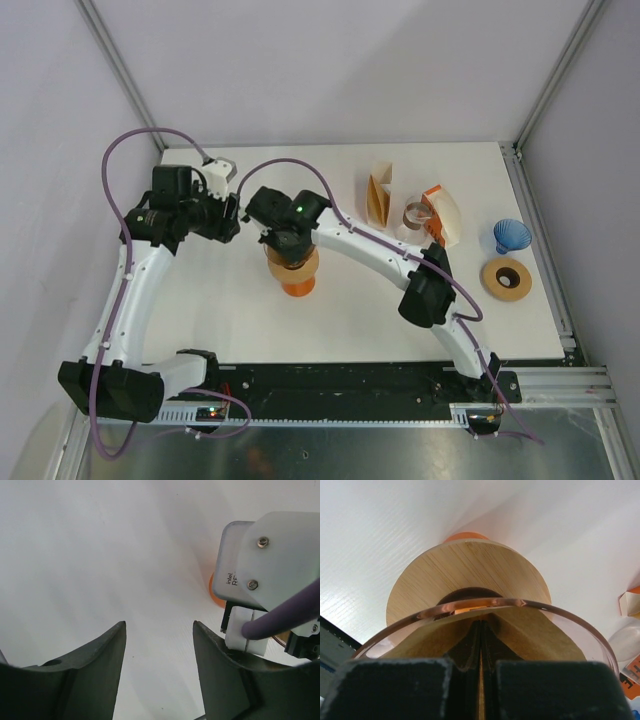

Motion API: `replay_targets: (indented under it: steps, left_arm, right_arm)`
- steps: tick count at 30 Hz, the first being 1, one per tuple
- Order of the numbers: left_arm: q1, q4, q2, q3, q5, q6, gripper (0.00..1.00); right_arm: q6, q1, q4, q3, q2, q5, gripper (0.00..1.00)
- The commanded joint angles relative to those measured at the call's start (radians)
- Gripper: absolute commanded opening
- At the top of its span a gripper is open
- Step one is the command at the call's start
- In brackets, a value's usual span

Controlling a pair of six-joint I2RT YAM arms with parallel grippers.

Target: Place the coffee filter in the dripper

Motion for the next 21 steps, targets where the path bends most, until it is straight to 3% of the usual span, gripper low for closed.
replay_targets:
  steps: [1,21]
  left_arm:
    - [0.006,0.028,-0.013,-0.004,0.033,0.017,0.61]
    - [0.007,0.029,-0.024,0.0,0.044,0.019,0.62]
  right_arm:
    - [-0.02,0.005,0.008,0.065,-0.008,-0.017,0.0]
    - [-0.014,-0.006,0.065,0.078,-0.106,-0.003,0.02]
